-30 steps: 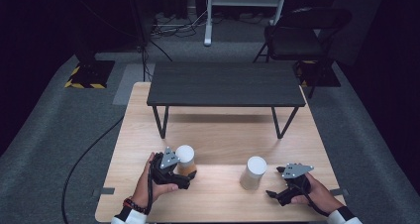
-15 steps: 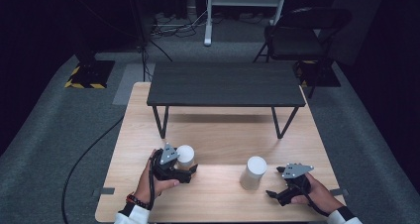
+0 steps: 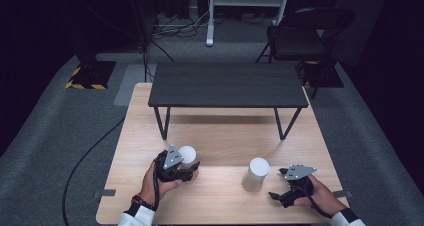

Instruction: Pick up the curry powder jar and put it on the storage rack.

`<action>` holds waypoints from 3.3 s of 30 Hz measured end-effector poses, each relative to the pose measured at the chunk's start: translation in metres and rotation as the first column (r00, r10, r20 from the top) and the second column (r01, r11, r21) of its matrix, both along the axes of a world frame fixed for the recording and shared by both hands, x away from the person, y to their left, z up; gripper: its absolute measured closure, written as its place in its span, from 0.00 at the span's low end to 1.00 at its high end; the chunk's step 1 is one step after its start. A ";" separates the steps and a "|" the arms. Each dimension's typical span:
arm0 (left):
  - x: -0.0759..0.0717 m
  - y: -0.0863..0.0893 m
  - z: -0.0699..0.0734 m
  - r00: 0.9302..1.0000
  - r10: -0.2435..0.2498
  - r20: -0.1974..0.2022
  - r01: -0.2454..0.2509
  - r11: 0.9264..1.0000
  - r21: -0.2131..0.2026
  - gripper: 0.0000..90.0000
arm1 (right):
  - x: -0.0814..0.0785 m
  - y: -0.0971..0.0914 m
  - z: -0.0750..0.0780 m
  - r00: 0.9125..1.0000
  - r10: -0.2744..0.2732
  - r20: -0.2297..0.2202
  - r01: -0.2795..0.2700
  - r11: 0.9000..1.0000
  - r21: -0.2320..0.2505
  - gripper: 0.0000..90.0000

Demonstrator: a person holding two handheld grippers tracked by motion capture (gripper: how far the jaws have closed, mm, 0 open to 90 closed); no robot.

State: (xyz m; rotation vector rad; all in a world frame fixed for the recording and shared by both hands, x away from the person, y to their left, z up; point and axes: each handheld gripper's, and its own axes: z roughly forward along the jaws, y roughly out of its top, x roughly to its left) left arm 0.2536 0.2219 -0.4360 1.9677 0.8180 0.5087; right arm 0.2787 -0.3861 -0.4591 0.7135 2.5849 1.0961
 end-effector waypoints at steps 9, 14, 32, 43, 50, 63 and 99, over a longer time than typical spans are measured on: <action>-0.001 -0.001 0.002 1.000 0.002 -0.002 -0.002 1.000 -0.005 0.39 | 0.000 0.000 0.000 1.000 -0.001 0.000 0.001 1.000 0.000 0.00; -0.002 0.001 0.006 1.000 0.002 -0.003 -0.002 0.999 -0.034 0.38 | 0.000 0.000 0.000 1.000 -0.001 0.000 0.001 1.000 0.000 0.00; 0.006 -0.005 0.034 1.000 -0.002 0.013 0.004 0.996 -0.089 0.38 | -0.001 0.000 0.000 1.000 -0.003 0.000 0.003 1.000 0.000 0.00; 0.010 -0.008 0.055 1.000 0.009 0.019 -0.007 0.996 -0.090 0.38 | -0.001 0.000 0.000 1.000 -0.006 0.001 0.006 1.000 0.000 0.00; 0.013 -0.010 0.066 0.999 0.006 0.032 -0.003 0.995 -0.103 0.38 | -0.001 0.000 0.000 1.000 -0.006 0.001 0.006 1.000 0.000 0.00; 0.022 -0.016 0.095 0.997 0.001 0.072 0.007 0.993 -0.118 0.38 | -0.001 0.000 0.000 1.000 -0.006 0.002 0.006 1.000 0.000 0.00; 0.066 -0.034 0.164 0.992 0.022 0.124 -0.003 0.989 -0.146 0.38 | -0.001 0.000 0.000 1.000 -0.006 0.002 0.006 1.000 0.000 0.00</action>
